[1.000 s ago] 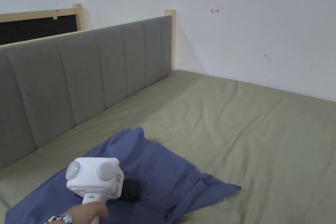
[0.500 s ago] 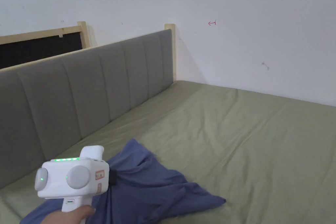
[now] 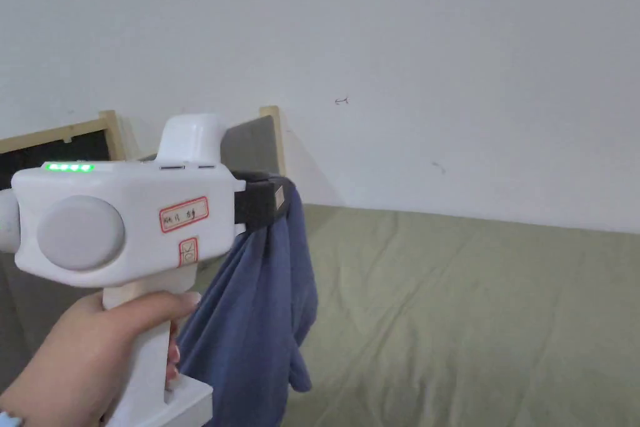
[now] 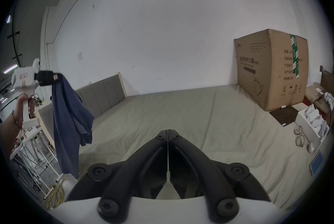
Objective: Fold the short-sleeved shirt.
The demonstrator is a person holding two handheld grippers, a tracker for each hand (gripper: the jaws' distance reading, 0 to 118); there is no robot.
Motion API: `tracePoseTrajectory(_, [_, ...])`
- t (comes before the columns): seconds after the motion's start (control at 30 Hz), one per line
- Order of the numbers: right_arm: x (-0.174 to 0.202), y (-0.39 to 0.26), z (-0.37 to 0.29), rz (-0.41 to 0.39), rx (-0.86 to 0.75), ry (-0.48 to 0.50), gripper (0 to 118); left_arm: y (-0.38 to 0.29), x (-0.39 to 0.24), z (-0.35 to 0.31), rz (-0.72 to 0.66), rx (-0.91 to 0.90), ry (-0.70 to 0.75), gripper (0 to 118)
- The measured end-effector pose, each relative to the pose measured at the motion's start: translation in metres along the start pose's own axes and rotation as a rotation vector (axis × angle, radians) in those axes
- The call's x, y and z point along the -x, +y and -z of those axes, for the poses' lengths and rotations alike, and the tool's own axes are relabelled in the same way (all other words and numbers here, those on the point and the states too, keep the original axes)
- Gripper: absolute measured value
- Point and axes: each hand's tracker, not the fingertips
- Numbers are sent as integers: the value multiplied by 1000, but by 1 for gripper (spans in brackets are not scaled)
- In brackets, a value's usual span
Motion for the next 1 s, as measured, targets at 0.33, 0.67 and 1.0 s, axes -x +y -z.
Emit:
tracePoseTrajectory(0.33, [-64, 11, -53, 76, -134, -183, 0, 6, -172, 93, -79, 111, -455, 0])
tracePoseTrajectory(0.67, [-123, -20, -66, 182, -40, -276, 0, -216, -245, 263, -429, 817, -371, 0])
tracePoseTrajectory(1.0, [-139, -45, -44, 274, 98, -297, 0, -263, -208, 267, -616, 944, -235, 108])
